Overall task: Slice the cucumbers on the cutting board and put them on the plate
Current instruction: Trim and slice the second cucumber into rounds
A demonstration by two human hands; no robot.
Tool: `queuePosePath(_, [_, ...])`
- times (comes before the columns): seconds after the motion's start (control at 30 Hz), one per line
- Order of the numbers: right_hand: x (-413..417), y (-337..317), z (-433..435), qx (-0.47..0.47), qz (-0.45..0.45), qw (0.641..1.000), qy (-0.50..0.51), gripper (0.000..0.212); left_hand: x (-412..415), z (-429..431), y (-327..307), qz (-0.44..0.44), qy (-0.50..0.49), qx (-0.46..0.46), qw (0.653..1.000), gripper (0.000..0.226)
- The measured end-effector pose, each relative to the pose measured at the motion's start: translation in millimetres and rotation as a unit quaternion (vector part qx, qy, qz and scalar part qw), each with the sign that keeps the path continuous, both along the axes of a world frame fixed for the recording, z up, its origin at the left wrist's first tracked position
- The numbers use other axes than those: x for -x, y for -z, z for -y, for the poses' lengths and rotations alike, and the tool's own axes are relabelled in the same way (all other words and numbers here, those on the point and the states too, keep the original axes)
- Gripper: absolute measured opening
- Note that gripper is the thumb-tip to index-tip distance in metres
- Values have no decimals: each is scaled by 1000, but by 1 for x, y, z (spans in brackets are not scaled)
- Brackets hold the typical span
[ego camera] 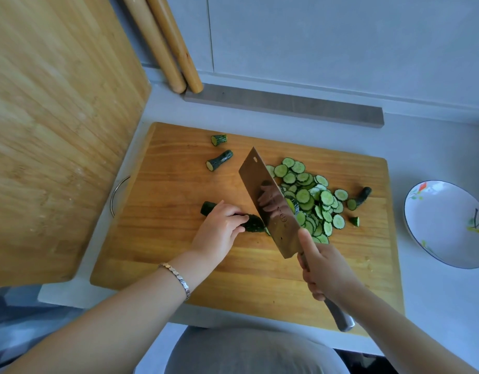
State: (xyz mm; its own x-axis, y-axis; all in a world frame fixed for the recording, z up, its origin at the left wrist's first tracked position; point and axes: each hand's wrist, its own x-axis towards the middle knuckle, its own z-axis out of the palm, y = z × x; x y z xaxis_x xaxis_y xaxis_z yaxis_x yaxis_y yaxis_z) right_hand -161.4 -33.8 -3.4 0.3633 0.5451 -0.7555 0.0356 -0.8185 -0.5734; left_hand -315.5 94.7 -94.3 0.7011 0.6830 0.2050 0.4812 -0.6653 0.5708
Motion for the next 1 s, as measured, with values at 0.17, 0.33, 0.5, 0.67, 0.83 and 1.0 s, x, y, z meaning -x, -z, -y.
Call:
queuePosePath(0.17, [0,0,-2,9,4,1000,-17,54,0,0,0,-2,4,-6,1000,30])
queuePosePath(0.33, [5,5,2,36,-7,999,-26,54,0,0,2,2,16,-9,1000,30])
queuePosePath(0.5, [3,1,5,11,0,1000,-7,54,0,0,2,2,6,-6,1000,30])
queuePosePath(0.67, [2,-5,1,5,1,1000,-23,53,1,0,3,1,6,-14,1000,30])
queuePosePath(0.83, [7,-2,1,4,1,1000,-25,54,0,0,2,5,8,-15,1000,30])
queuePosePath(1.0, [9,11,-1,0,57,997,-53,57,-2,1,2,9,5,-18,1000,29])
